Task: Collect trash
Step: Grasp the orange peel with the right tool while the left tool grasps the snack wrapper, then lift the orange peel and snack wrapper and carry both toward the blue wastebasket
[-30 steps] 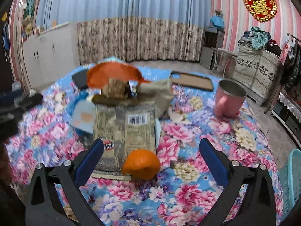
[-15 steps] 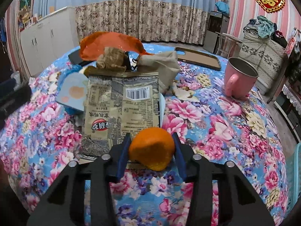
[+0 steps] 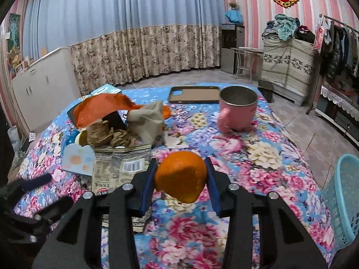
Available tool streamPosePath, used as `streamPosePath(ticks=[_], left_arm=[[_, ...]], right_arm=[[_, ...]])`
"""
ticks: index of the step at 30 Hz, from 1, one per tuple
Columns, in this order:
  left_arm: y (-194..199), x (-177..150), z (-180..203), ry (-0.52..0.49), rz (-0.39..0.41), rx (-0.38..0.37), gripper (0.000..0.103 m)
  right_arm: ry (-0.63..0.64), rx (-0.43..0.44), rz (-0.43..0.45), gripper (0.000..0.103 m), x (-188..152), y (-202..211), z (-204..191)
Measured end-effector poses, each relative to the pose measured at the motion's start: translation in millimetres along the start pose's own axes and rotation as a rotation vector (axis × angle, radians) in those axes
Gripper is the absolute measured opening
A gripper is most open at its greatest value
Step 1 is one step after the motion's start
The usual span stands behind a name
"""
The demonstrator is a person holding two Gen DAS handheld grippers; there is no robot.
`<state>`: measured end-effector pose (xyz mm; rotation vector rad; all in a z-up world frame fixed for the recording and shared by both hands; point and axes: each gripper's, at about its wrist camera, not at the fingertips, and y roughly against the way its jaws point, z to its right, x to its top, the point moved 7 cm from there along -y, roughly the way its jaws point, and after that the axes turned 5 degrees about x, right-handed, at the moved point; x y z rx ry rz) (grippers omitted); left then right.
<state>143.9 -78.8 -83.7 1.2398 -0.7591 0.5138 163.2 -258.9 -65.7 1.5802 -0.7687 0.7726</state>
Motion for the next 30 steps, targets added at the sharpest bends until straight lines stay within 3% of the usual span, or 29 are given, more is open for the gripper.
streamPosePath(ticks=[10,13,15,17,19,23,25,28,30], left_arm=[[-46.6,-8.6,39.0,-0.04,-0.135,0.076,0.085],[-64.1,-13.7,47.5,-0.056,-0.187,0.088,0.071],[-64.3,-14.9,51.8,-0.097,-0.178,0.111,0.056],[-61.3,-13.8,54.5,-0.118,-0.159,0.106,0.028],[-55.6,-11.9,54.5,-0.107,-0.148,0.051,0.019],[-31.4,-1.6,50.9,-0.089,-0.064,-0.007,0.015],[-10.1,9.4,46.5,-0.081,0.026,-0.031,0.015],[13.7,24.6,34.0,-0.085,0.156,0.01,0.015],[20.9,31.0,21.7,-0.073,0.2,0.055,0.015]], right_arm=[[-0.038,-0.012,0.024,0.042,3.6,7.8,16.5],[-0.049,-0.013,0.022,0.042,2.8,8.4,21.0],[-0.05,-0.012,0.02,0.042,2.4,8.7,21.8],[-0.051,-0.01,0.019,0.042,1.6,8.4,21.5],[-0.052,-0.008,0.021,0.042,1.8,8.6,21.9],[-0.052,-0.008,0.027,0.042,1.6,10.8,23.6],[-0.052,-0.006,0.035,0.042,2.5,13.1,24.4],[-0.044,0.007,0.053,0.042,3.8,19.4,22.2],[-0.028,0.011,0.068,0.042,4.5,24.3,19.1]])
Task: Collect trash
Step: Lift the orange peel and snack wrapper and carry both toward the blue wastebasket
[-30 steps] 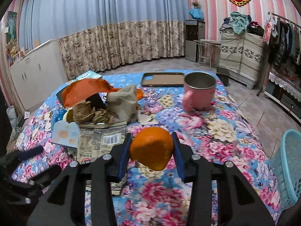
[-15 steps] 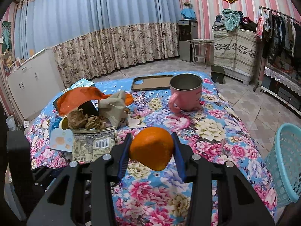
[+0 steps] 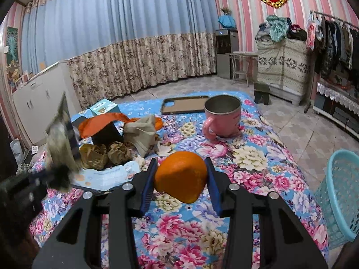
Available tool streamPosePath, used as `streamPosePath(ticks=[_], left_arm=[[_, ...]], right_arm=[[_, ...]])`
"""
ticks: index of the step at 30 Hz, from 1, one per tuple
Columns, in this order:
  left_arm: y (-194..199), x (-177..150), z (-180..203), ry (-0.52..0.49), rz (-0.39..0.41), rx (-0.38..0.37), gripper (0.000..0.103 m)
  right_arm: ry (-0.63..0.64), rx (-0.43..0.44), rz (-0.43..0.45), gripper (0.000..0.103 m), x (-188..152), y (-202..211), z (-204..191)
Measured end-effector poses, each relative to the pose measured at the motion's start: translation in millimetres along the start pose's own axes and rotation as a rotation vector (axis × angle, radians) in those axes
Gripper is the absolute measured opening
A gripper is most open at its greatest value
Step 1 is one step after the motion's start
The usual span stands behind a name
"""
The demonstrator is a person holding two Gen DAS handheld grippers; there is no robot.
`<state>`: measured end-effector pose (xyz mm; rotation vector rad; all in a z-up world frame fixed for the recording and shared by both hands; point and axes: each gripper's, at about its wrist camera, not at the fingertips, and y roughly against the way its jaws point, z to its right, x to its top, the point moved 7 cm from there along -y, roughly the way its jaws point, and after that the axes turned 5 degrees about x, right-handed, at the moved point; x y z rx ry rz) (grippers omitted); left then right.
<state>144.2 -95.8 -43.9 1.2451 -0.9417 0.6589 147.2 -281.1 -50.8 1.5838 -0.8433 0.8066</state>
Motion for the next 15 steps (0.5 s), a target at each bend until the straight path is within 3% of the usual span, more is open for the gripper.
streamPosePath(ticks=[7,15], left_arm=[[14.1,7.3,-25.3,0.023,0.035,0.081,0.015],[20.0,13.2,-37.0,0.028,0.059,0.09,0.015]], right_arm=[[0.059,0.023,0.024,0.042,-2.2,8.9,-18.0],[0.123,0.034,0.03,0.042,-5.7,10.3,-41.4]])
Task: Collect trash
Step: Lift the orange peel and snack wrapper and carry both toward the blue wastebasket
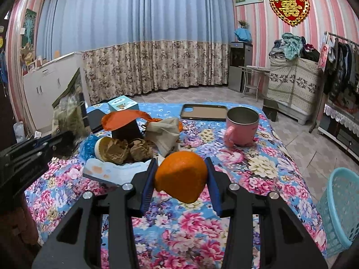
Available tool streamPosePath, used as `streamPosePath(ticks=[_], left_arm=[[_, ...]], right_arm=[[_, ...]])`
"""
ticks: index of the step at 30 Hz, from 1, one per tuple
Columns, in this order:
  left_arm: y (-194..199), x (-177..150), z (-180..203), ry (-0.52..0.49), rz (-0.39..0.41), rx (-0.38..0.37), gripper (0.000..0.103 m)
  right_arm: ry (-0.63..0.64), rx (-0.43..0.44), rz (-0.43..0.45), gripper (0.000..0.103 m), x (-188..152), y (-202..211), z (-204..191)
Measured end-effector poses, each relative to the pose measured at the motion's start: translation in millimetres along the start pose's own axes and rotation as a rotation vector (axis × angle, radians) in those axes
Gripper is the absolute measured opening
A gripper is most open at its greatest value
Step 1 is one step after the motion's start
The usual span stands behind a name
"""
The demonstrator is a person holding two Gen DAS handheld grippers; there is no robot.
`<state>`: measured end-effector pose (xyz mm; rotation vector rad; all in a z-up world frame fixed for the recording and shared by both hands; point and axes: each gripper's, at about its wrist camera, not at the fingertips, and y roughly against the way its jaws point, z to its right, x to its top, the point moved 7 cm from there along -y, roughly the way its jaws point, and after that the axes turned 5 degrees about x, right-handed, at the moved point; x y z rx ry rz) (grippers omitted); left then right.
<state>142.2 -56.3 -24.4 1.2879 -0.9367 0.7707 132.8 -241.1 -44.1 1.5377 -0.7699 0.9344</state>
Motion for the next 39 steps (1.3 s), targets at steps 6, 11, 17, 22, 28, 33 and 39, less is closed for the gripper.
streamPosePath(ticks=[6,11,17,22,28,33,39], left_arm=[[-1.9,-0.3,1.7,0.018,-0.004,0.005,0.015],[-1.1,1.1,9.0,0.011,-0.008,-0.006,0.015],[-0.6,2.9,17.0,0.0,-0.005,-0.015,0.015],[-0.9,3.9,22.2,-0.005,-0.007,-0.021,0.015],[2.3,8.6,30.8,-0.014,0.002,-0.03,0.015],[3.7,10.8,38.8,-0.017,0.005,-0.04,0.015],[2.8,12.4,48.7,-0.019,0.006,-0.064,0.015]], right_arm=[[0.005,-0.002,0.009,0.042,0.6,3.5,-2.6],[-0.006,-0.005,0.025,0.042,3.3,8.2,2.2],[-0.015,-0.007,0.038,0.042,6.4,12.4,8.0],[-0.017,-0.006,0.048,0.042,8.3,15.3,11.0],[-0.02,-0.017,0.06,0.042,10.4,20.2,16.7],[-0.027,-0.031,0.076,0.042,12.7,27.0,25.0],[-0.033,-0.071,0.093,0.042,12.9,38.6,41.3]])
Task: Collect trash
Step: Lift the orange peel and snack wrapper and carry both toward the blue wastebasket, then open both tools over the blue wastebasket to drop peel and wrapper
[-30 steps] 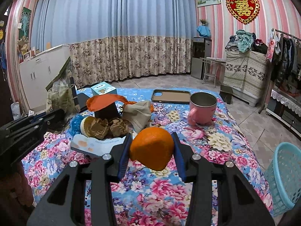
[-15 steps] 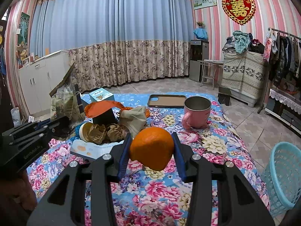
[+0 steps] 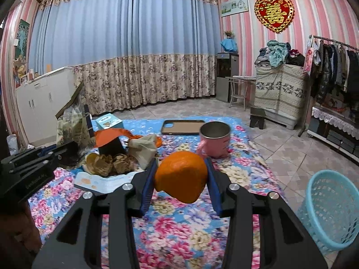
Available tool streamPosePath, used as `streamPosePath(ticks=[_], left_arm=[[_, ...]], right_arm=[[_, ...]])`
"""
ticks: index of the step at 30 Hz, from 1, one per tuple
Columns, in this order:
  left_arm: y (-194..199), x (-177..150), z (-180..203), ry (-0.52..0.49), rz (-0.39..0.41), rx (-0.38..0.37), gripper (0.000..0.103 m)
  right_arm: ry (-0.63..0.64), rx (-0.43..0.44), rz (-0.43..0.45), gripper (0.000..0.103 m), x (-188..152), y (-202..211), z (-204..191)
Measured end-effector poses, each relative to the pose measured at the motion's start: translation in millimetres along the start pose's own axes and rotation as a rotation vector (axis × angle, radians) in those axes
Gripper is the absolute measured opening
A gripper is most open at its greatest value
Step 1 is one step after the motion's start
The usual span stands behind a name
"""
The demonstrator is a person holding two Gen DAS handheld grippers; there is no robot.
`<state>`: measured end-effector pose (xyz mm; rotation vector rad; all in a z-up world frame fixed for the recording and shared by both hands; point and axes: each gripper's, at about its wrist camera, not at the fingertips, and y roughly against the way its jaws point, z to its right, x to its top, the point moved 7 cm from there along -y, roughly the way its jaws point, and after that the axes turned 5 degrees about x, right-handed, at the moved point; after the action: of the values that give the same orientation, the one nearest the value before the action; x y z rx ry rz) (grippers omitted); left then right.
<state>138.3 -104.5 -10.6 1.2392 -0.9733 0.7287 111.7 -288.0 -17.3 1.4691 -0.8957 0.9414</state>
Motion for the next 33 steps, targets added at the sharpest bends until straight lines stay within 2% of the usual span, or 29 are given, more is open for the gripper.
streamPosePath(ticks=[9,17,21,26,30,33], left_arm=[[-1.3,4.1,22.8,-0.019,-0.005,-0.028,0.015],[6.2,8.3,75.2,-0.082,-0.007,-0.088,0.015],[8.4,3.5,131.9,-0.144,-0.023,-0.171,0.015],[4.8,-4.6,220.8,-0.208,-0.058,-0.305,0.015],[-3.1,-9.1,295.6,-0.226,-0.116,-0.434,0.016],[-4.2,-15.8,342.6,-0.25,-0.147,-0.498,0.018]], right_arm=[[-0.029,-0.061,0.017,0.042,4.3,19.2,41.5],[-0.038,-0.165,0.023,0.042,-0.3,55.6,103.7],[-0.066,-0.234,0.03,0.042,-3.1,83.2,151.0],[-0.097,-0.334,0.039,0.042,-4.8,114.8,219.1],[-0.133,-0.41,0.033,0.042,-11.3,134.7,278.1],[-0.167,-0.447,0.024,0.042,-18.0,144.2,311.8]])
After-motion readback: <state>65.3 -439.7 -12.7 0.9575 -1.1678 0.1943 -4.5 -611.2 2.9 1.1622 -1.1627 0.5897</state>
